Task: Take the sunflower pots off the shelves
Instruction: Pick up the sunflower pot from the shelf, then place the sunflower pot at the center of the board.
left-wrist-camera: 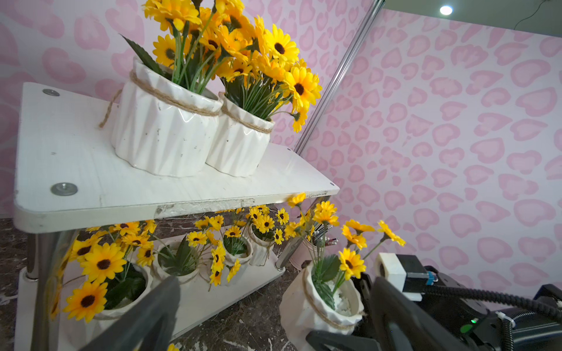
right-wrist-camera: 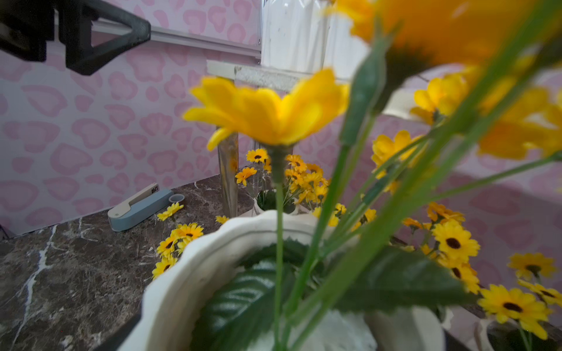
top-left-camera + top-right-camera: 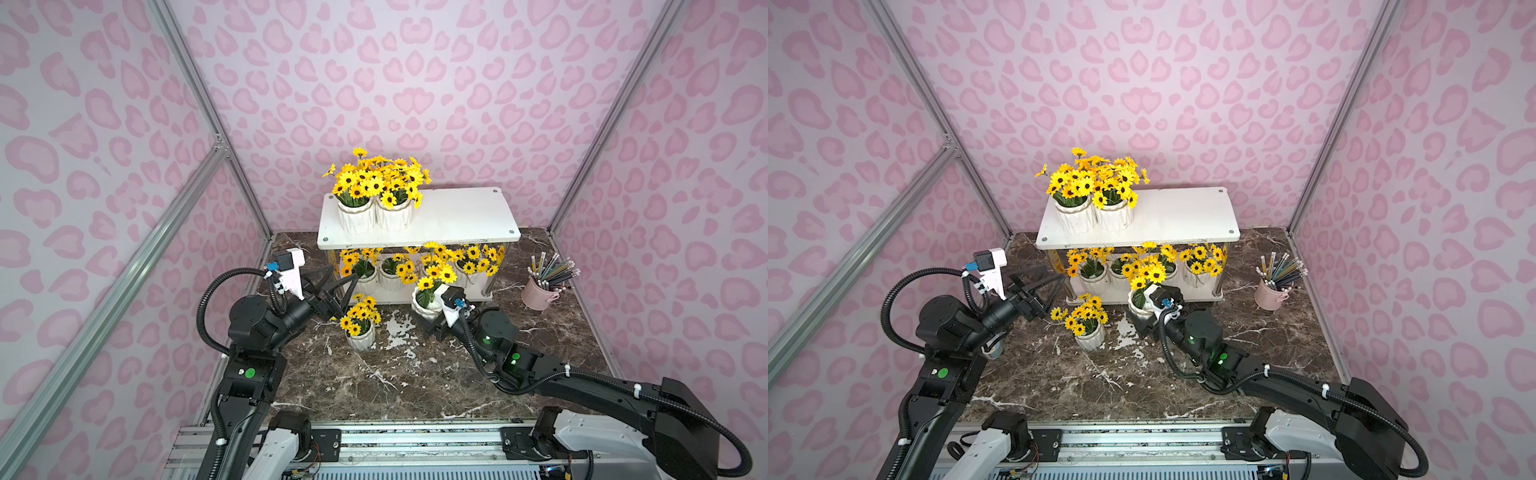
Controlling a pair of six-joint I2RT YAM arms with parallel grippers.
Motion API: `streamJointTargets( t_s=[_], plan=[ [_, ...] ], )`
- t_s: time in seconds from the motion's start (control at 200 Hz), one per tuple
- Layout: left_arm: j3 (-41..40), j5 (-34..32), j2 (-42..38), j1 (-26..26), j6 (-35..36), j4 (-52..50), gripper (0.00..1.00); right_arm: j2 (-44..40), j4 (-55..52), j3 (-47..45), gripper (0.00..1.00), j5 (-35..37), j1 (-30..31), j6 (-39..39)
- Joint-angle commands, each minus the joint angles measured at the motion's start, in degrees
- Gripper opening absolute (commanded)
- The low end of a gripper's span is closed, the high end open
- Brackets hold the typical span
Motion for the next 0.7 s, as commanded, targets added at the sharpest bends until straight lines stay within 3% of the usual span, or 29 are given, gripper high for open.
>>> streamJointTargets(
  t_s=[0.0, 0.695],
  plan=[
    [-0.8, -0.3, -0.8, 0.0, 1.1, -0.8, 1.00, 3.1, 13.4, -2.0, 0.00, -2.0, 0.1, 1.0],
    [-5.3, -1.6, -0.7, -0.1, 2.5, -2.1, 0.99, 35.0, 33.4, -0.3, 0.00, -8.0, 0.3, 1.8]
  ],
)
